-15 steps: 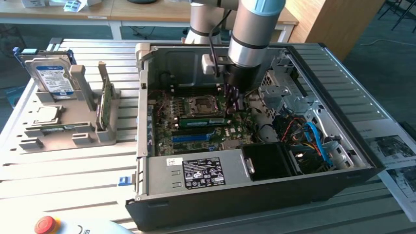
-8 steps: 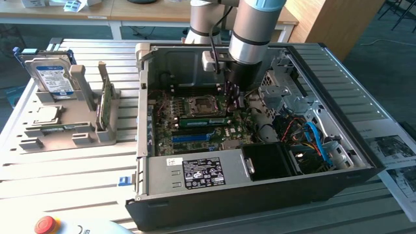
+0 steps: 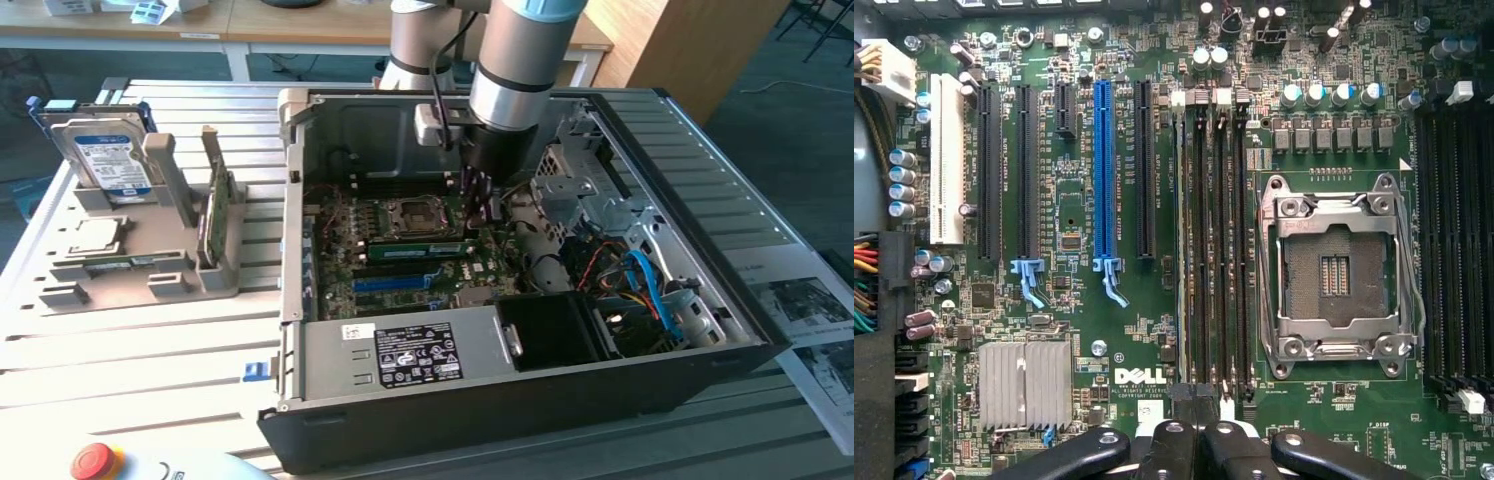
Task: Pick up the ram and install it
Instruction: 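Press down the ram until it locks into place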
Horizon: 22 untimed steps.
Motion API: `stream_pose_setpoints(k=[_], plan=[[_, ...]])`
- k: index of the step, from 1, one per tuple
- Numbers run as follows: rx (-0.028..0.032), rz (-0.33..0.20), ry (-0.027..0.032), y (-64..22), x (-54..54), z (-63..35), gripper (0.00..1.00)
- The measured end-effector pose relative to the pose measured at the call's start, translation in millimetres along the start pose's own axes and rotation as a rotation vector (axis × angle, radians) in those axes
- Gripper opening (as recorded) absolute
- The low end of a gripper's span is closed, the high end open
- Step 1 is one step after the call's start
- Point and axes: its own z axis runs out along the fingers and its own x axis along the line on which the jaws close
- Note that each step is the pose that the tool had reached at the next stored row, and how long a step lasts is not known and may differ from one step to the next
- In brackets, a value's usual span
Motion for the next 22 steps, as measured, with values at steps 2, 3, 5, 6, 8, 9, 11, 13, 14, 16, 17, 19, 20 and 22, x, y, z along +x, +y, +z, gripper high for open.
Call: stream_pose_setpoints(k=[2, 3, 5, 6, 8, 9, 11, 13, 14, 16, 17, 19, 20, 22], plan=[[0.0001, 0.000, 0.0001, 1.5, 0.0, 0.1, 0.10], [0.0001, 0.000, -0.0001, 2.3, -0.1, 0.2, 0.10], [0.0001, 0.000, 0.0000, 4.3, -0.2, 0.3, 0.10], [0.0001, 0.000, 0.0001, 5.4, -0.3, 0.3, 0.10], [0.0001, 0.000, -0.0001, 7.2, -0.9, 0.4, 0.10], [0.0001, 0.000, 0.0000, 8.2, -1.1, 0.4, 0.10], [0.0001, 0.000, 0.0000, 10.5, -1.3, 0.5, 0.10], [0.0001, 0.000, 0.0000, 13.5, -1.4, 0.6, 0.10], [0.0001, 0.000, -0.0001, 14.9, -1.4, 0.6, 0.10], [0.0001, 0.000, 0.0000, 17.8, -1.4, 0.7, 0.10], [0.0001, 0.000, -0.0001, 19.1, -1.5, 0.8, 0.10], [0.0001, 0.000, 0.0002, 21.7, -1.6, 0.8, 0.10], [0.0001, 0.000, 0.0002, 23.0, -1.6, 0.8, 0.10], [0.0001, 0.000, 0.0003, 26.1, -1.6, 0.9, 0.10]])
